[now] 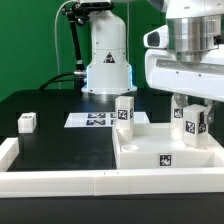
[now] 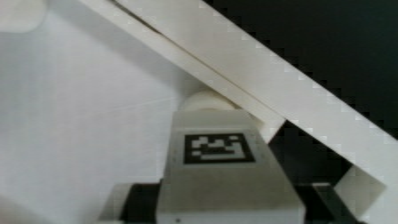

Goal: Assemble square table

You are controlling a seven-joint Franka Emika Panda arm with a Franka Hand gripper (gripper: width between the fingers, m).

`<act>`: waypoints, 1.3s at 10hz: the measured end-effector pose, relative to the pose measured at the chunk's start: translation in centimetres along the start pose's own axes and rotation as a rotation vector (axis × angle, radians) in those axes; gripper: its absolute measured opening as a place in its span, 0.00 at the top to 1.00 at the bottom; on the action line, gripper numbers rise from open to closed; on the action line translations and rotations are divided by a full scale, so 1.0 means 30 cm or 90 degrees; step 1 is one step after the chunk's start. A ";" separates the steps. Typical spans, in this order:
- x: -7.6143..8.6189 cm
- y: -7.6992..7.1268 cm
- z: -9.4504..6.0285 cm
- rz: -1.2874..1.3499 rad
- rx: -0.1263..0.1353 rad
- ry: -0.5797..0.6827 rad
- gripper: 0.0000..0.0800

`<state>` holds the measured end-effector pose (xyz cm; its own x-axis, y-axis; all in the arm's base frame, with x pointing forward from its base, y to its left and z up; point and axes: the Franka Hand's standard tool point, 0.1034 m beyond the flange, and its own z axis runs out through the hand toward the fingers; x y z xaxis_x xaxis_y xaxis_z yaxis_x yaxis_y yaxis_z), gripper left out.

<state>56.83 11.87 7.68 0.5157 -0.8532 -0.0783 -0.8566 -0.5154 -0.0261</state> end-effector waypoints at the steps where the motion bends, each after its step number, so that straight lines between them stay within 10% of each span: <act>1: 0.000 0.000 0.000 0.036 0.001 -0.001 0.64; 2: -0.002 -0.001 0.000 0.035 0.001 -0.002 0.64; 5: -0.006 -0.005 -0.008 -0.065 0.004 -0.001 0.21; 13: -0.016 -0.008 -0.008 -0.553 -0.004 0.004 0.19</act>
Offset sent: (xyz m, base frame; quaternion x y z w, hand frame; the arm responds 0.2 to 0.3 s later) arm -0.0032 0.0000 0.0077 0.0102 -0.0083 -0.1711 0.9852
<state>56.80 12.39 7.97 0.9872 -0.1570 -0.0275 -0.1586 -0.9850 -0.0683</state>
